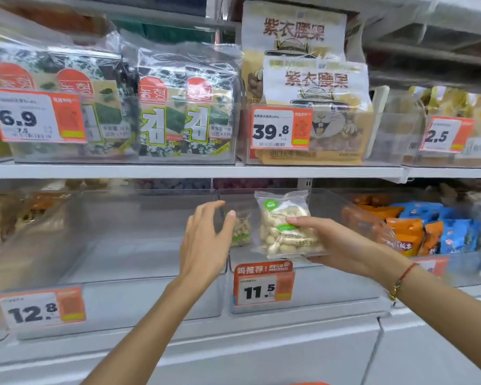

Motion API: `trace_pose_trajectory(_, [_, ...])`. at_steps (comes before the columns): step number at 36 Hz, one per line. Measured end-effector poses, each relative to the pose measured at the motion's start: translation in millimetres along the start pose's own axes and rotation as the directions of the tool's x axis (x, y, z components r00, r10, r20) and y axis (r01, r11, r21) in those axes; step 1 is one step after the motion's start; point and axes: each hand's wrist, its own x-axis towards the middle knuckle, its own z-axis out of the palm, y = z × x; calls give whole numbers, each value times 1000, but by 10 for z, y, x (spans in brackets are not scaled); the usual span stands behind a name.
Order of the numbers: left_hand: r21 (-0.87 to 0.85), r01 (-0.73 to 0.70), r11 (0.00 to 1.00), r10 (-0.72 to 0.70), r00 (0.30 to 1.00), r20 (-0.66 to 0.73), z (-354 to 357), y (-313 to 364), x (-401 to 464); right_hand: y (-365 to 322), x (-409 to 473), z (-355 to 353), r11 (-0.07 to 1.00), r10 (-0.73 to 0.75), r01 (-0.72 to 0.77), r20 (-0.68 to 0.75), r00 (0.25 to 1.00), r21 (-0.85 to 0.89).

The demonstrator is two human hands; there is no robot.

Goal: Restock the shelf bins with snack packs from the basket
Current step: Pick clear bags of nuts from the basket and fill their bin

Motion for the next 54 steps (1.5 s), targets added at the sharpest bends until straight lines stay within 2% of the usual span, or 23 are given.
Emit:
trace_pose_trajectory(3, [77,52,996,-57,997,56,124,-202,166,10,359,-195,995,57,-62,-66,996,-79])
trace_pose_trajectory(6, [106,61,992,-73,991,112,237,-317,231,62,813,-356,960,82,-109,-114,990,-257])
trace_pose_trajectory(8, [102,32,994,-46,989,139,253,-345,219,111,1070,-408,919,96,-129,-105,990,-373])
trace_pose_trajectory(12, [55,22,998,-30,989,142,257,-415,235,229,1493,-297,868,175,-169,-30,984,-466])
trace_pose_trajectory(17, [23,51,998,-53,994,97,267,-409,258,366,1747,-102,864,183,-146,31,983,-482])
trace_pose_trajectory(25, [120,22,993,-30,998,64,294,-392,212,496,1868,-117,806,66,-165,-190,979,-568])
trace_pose_trajectory(31, [128,16,992,-28,995,92,275,-362,196,395,1767,-108,921,-5,-51,-140,990,-386])
trace_pose_trajectory(34, [137,20,990,-32,995,91,277,-360,199,399,1773,-71,910,-71,-5,-165,984,-415])
trace_pose_trajectory(41, [131,25,991,-36,996,81,282,-360,212,387,1773,-25,881,-46,-40,-169,985,-472])
trace_pose_trajectory(47, [138,14,990,-28,995,98,261,-322,194,285,1518,-6,803,-39,-71,-170,985,-592])
trace_pose_trajectory(50, [142,-24,990,16,998,56,214,-293,138,188,1267,-32,700,-139,-18,-161,977,-714])
trace_pose_trajectory(54, [122,-135,983,146,985,-90,92,-172,-99,115,741,-12,506,-344,136,-55,937,-852])
